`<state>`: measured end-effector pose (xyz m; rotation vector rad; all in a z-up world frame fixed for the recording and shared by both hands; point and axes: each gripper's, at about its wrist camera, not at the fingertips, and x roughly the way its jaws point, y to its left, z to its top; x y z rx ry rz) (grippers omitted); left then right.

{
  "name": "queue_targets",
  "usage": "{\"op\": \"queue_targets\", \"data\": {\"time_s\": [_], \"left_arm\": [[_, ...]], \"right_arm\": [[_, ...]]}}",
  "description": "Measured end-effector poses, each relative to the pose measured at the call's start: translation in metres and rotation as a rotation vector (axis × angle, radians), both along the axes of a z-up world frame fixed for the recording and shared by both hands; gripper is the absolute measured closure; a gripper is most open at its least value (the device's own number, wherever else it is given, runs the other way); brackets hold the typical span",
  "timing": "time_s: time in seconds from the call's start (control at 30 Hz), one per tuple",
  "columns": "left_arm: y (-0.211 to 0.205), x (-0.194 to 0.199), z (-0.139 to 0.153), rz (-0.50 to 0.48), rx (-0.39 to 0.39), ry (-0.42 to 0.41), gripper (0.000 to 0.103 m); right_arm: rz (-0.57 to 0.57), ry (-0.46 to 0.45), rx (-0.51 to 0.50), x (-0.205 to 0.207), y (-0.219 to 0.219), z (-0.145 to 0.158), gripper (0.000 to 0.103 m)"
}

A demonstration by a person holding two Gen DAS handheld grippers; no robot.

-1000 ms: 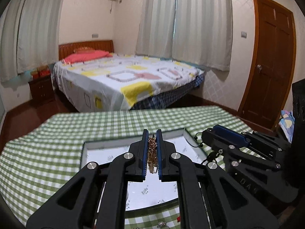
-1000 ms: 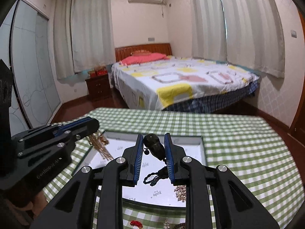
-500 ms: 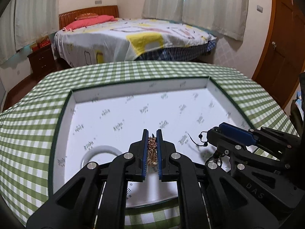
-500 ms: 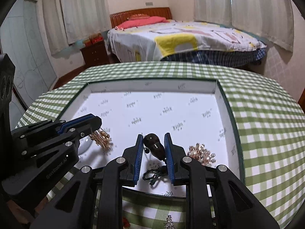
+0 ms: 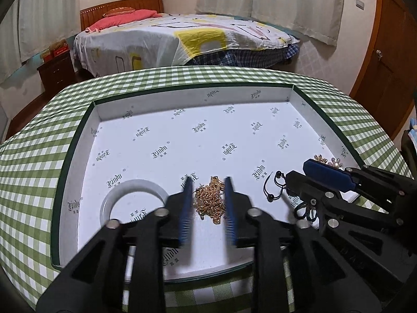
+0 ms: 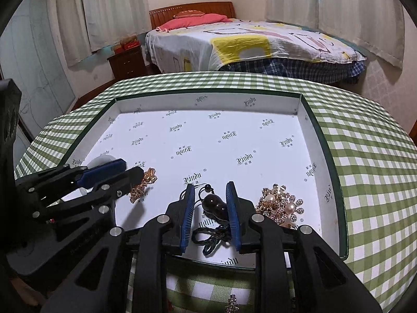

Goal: Organize jewelry
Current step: 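Open the left tool over the box while the right releases the pendant beside it, then withdraw both tools from the box toward the remaining jewelry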

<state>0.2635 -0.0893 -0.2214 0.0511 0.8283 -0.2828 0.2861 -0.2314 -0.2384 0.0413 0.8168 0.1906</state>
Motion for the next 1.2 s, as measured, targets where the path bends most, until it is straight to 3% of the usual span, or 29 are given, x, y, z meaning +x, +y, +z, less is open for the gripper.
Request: {"op": "queue_targets", "data": {"time_s": [0.07, 0.2, 0.27, 0.43, 0.67, 0.93, 1.2], "left_arm": [[0.001, -0.001, 0.002, 0.004, -0.008, -0.005, 0.064], [0.004, -0.006, 0.01, 0.017, -0.018, -0.02, 0.057], [0.006, -0.008, 0.015, 0.021, -0.028, -0.024, 0.05], [0.01, -0.022, 0.032, 0.022, -0.032, -0.065, 0.045], [0.018, -0.054, 0.049, 0.027, -0.014, -0.113, 0.045], [0.042, -0.094, 0.041, 0.056, -0.005, -0.061, 0.045], [0.069, -0.118, 0.029, 0.108, 0.021, -0.02, 0.045]], "right_arm": [[-0.004, -0.003, 0.005, 0.0, -0.001, 0.001, 0.077], [-0.017, -0.023, 0.005, -0.005, -0.003, 0.008, 0.064], [-0.022, -0.032, 0.008, -0.008, -0.005, 0.012, 0.063], [-0.031, -0.058, 0.007, -0.023, -0.006, 0.024, 0.063], [-0.037, -0.076, 0.007, -0.056, -0.007, 0.034, 0.063], [-0.012, -0.034, 0.003, -0.092, 0.001, 0.021, 0.063], [0.031, 0.02, -0.013, -0.093, 0.015, 0.001, 0.064]]}}
